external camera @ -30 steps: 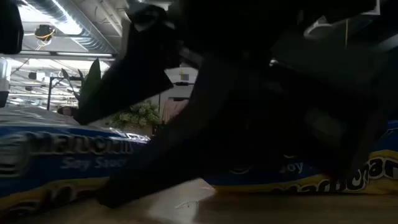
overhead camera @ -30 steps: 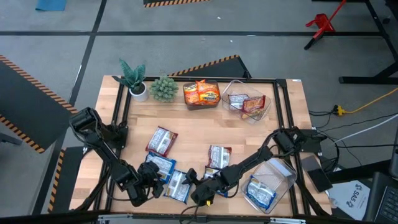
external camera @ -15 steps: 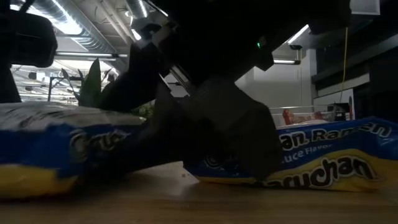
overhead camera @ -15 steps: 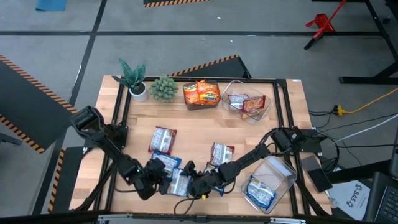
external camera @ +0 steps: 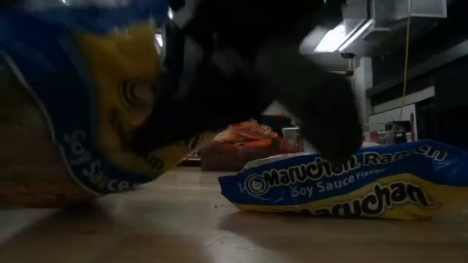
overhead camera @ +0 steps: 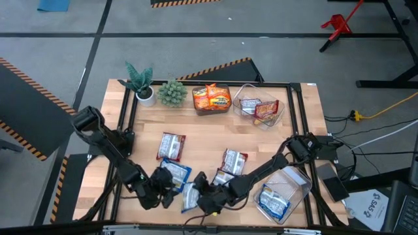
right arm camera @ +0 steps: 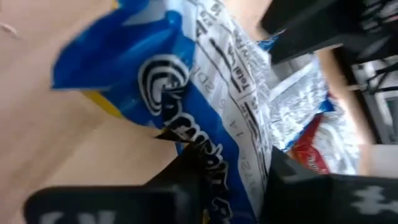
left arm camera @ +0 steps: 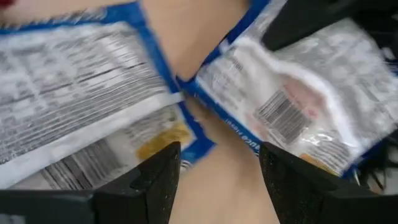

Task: Sort Maruchan noodles
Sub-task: Put the blue noodle pack into the bottom transparent bin

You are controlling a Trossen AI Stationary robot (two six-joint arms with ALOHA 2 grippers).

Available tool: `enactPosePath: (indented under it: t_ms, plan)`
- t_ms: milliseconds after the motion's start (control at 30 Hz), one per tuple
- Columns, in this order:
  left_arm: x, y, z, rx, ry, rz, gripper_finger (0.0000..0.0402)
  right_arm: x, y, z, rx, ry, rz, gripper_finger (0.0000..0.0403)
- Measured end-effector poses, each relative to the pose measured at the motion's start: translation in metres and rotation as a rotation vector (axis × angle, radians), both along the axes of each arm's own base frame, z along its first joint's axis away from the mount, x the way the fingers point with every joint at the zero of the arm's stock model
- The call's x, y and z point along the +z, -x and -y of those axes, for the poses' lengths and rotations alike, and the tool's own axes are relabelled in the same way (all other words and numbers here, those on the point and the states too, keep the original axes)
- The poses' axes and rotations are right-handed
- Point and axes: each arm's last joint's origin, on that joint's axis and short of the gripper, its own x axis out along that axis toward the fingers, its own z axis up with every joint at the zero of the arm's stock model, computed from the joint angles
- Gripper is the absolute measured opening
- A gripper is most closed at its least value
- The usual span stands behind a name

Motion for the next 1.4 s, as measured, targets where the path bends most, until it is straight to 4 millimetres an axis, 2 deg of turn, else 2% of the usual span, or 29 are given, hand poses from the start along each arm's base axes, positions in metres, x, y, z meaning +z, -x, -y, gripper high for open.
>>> enactPosePath:
  t_ms: [100,233,367,500,600,700,867,1067,1400]
  plan:
    - [0.016,0.005,0.001,-0.076,-0.025,0.048,0.0213,0.012,-0.002,-0.003,0.001,-0.057,-0.053,0.0057]
    - [0.037,0.014,0.002,-0.194,-0.06,0.107,0.0213,0.038,-0.008,-0.001,0.025,-0.167,-0.115,0.0053]
    - [0.051,0.022,0.003,-0.322,-0.124,0.157,0.0213,0.078,-0.004,0.017,0.009,-0.268,-0.182,0.0054]
    - [0.055,0.021,0.001,-0.399,-0.257,0.198,0.0213,0.117,0.004,0.041,-0.023,-0.428,-0.219,0.0052]
    - [0.057,0.013,-0.006,-0.355,-0.38,0.246,0.0213,0.153,0.013,0.061,-0.05,-0.565,-0.199,0.0054]
    - [0.062,0.001,-0.017,-0.231,-0.509,0.297,0.0213,0.184,0.022,0.077,-0.096,-0.698,-0.152,0.0055]
    - [0.072,-0.019,-0.031,-0.157,-0.674,0.366,0.0213,0.223,0.04,0.099,-0.214,-0.799,-0.059,0.0055]
    - [0.083,-0.031,-0.039,-0.145,-0.763,0.421,0.0213,0.24,0.057,0.11,-0.285,-0.793,-0.029,0.0056]
    - [0.106,-0.043,-0.047,-0.105,-0.885,0.559,0.0213,0.234,0.06,0.116,-0.339,-0.747,-0.052,0.0057]
